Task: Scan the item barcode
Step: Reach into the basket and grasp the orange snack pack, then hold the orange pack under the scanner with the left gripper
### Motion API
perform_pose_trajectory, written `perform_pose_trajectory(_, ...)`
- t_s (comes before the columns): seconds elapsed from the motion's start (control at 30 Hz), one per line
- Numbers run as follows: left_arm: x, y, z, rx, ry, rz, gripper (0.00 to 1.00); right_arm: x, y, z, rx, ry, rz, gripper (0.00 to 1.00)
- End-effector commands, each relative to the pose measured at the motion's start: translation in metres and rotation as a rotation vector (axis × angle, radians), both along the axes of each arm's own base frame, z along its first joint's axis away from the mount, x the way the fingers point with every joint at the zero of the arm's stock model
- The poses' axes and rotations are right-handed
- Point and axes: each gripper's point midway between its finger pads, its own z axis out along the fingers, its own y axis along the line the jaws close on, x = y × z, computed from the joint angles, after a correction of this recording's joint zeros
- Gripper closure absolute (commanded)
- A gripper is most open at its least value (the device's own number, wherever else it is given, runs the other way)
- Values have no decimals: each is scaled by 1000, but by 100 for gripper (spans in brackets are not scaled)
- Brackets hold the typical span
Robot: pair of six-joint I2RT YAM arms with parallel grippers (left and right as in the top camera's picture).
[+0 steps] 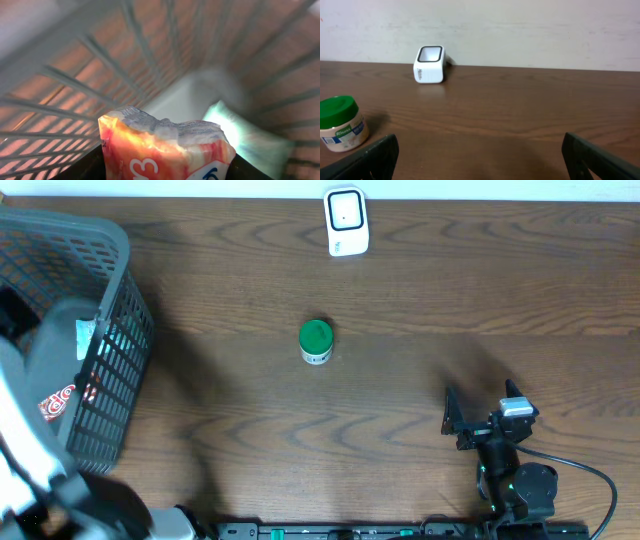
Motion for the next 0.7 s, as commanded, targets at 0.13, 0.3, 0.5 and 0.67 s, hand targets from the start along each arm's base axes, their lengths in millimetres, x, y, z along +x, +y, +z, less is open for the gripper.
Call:
perform_pose_trajectory(0.13,20,-186,153,-440,-629,-615,41,0,-1,0,-11,-1,-4,1)
perform_pose_trajectory(0.3,16,-300,160,-592,-576,-906,41,0,-1,0,-11,-2,-4,1)
perform_pose_trajectory(0.5,30,-422,89,-604,-309,-1062,41,0,-1,0,-11,-1,-4,1)
perform_pose_trajectory(0.67,29,-519,7,-561,-60,-1176,41,0,-1,0,-11,-1,-4,1)
